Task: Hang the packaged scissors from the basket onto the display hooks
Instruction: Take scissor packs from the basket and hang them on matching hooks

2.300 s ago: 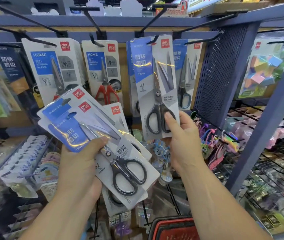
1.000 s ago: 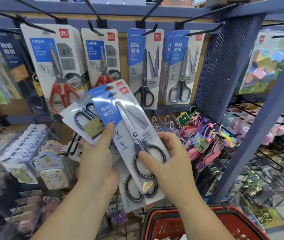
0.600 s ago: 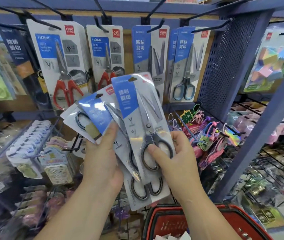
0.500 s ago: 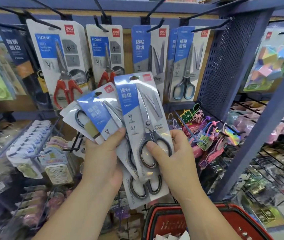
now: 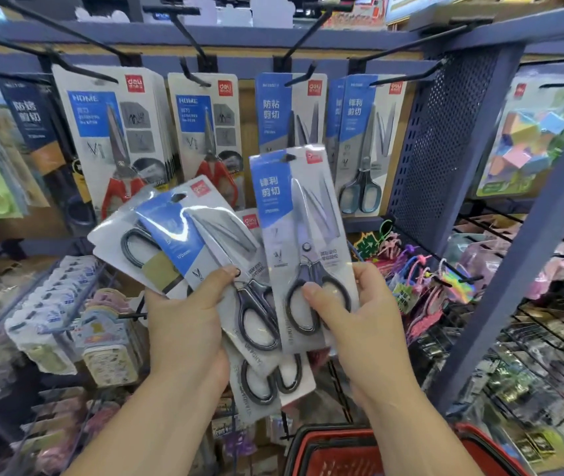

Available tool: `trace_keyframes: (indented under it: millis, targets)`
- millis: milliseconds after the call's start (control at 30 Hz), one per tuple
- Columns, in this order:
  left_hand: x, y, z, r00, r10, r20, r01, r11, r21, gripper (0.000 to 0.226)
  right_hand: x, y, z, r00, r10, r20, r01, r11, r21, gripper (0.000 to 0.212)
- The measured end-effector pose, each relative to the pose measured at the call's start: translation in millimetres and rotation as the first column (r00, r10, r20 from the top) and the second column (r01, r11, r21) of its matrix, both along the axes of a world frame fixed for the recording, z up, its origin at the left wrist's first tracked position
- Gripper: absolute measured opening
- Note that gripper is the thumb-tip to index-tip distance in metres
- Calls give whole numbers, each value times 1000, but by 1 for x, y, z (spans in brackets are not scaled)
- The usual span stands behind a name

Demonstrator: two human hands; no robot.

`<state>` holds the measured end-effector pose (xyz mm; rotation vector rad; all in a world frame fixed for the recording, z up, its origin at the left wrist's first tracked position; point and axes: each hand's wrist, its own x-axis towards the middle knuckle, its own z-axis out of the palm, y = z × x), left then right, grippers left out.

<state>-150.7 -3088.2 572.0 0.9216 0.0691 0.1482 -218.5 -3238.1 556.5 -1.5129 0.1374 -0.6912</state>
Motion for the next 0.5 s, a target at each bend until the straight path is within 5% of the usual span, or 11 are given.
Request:
trace_keyframes:
  millis: [167, 500]
  targets:
    - [4, 4, 1, 1000, 4, 10, -4, 1000, -1, 71, 0, -22, 16, 986, 112, 120, -119, 992, 51, 30]
    - [5, 10, 14, 994, -84, 63, 82, 996, 22, 57, 33, -32, 44, 945, 177, 276, -182, 983, -9, 25]
